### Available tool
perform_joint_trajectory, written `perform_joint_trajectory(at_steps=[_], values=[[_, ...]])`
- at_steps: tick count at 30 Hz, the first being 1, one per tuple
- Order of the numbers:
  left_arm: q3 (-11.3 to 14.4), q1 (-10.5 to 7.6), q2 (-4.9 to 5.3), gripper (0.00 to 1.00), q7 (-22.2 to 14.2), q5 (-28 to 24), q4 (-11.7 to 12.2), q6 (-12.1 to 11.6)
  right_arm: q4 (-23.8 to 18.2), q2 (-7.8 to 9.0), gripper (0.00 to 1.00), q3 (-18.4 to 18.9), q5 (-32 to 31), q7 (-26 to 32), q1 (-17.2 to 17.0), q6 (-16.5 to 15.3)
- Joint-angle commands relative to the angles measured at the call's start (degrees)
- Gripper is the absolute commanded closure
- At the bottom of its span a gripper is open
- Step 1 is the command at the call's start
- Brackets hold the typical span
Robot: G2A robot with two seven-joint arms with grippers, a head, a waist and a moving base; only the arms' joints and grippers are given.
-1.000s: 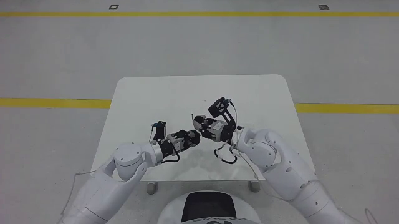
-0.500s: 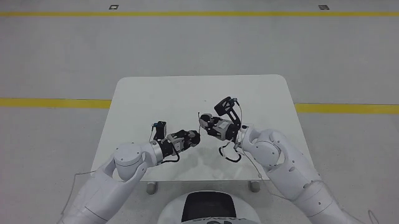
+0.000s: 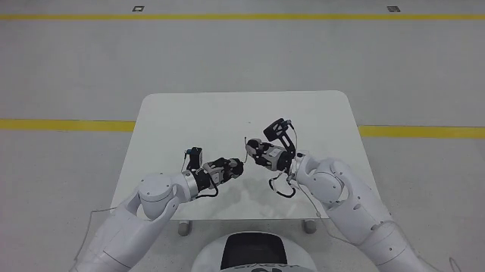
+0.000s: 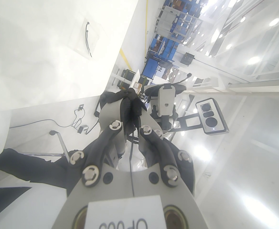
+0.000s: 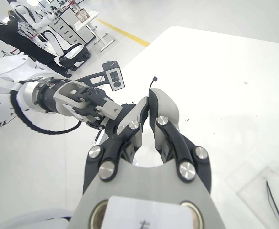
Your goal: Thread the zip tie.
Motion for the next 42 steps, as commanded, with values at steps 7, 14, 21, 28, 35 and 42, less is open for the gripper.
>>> perform_joint_trajectory(at_steps=[7,14,21,28,35,42], values=[[0.0,0.0,0.0,1.0,0.0,0.0,0.0,0.0,0.17,0.01,1.0,-0.23,-0.66,0.36,0.13,0.84],[0.0,0.0,0.0,1.0,0.0,0.0,0.0,0.0,0.64,-0.15,1.0,-0.98,-0.34,0.02,0.61,0.56],[0.0,0.0,0.0,1.0,0.0,0.0,0.0,0.0,1.04,-0.31,1.0,-1.51,-1.49,-0.81,1.13,1.64],[0.0,0.0,0.0,1.0,0.0,0.0,0.0,0.0,0.82,-0.39,1.0,-1.62,-2.56,-1.72,1.06,2.76],[0.0,0.0,0.0,1.0,0.0,0.0,0.0,0.0,0.71,-0.56,1.0,-2.17,-3.57,-1.62,1.33,4.37],[0.0,0.0,0.0,1.0,0.0,0.0,0.0,0.0,0.32,-0.71,1.0,-2.7,-5.36,-0.92,1.65,6.47]])
